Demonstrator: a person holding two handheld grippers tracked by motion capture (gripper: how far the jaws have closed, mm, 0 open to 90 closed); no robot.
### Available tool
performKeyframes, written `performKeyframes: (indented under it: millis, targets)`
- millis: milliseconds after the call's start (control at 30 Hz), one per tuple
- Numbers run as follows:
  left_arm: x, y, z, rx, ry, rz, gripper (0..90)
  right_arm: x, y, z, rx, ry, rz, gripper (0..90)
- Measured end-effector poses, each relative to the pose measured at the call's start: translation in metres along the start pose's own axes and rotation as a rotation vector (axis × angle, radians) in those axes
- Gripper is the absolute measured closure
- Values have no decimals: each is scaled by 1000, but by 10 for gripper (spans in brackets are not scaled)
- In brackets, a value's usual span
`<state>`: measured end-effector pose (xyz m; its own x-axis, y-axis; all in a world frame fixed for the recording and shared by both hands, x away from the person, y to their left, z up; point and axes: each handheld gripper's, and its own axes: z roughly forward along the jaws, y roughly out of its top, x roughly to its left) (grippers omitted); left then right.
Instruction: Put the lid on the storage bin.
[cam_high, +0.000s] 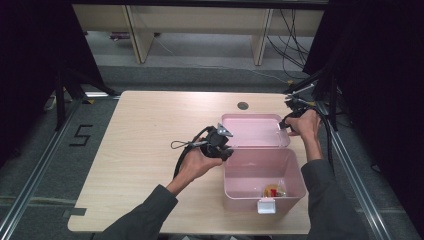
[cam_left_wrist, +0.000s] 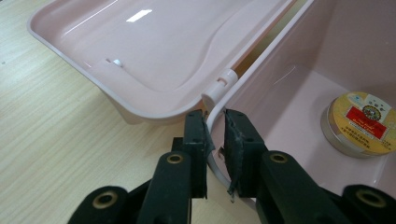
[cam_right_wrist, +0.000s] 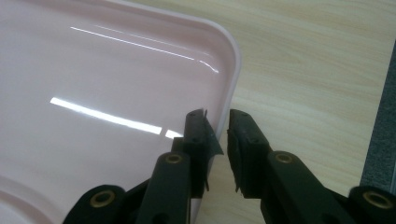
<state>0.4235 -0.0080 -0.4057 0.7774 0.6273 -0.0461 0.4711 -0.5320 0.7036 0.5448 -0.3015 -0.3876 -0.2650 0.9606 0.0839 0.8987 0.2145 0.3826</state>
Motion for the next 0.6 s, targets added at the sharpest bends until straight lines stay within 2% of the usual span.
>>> performKeyframes:
  millis: [33, 133, 167, 200, 233, 300, 333, 400, 433, 500, 567, 600]
  targets:
    - [0, 0, 0, 0, -2, 0, 787, 2, 0, 1, 2, 1, 41, 777]
    - [0, 0, 0, -3, 1, 5, 787, 1, 1, 3, -2, -4, 24, 793]
    - [0, 0, 0, -3, -2, 4, 787, 1, 2, 3, -4, 1, 27, 798]
    - [0, -1, 0, -8, -1, 4, 787, 3, 2, 4, -1, 0, 53, 801]
    - [0, 0, 0, -4, -1, 6, 787, 3, 2, 5, 3, -4, 41, 804]
    - [0, -1, 0, -10, 4, 8, 787, 5, 2, 5, 10, -5, 59, 812]
    - [0, -1, 0, -9, -4, 7, 787, 4, 3, 6, 2, -24, 35, 824]
    - [1, 0, 0, -5, -7, 9, 787, 5, 4, 6, 4, -30, 36, 831]
    - [1, -1, 1, -10, -5, 9, 786, 6, 4, 5, 2, -33, 40, 834]
    - [1, 0, 0, -5, -7, 11, 787, 9, 5, 4, 9, -36, 82, 842]
    - [1, -1, 0, -7, -9, 9, 787, 9, 4, 3, -7, -41, 77, 844]
    - [1, -1, 0, -7, -8, 13, 787, 9, 4, 2, -10, -51, 48, 848]
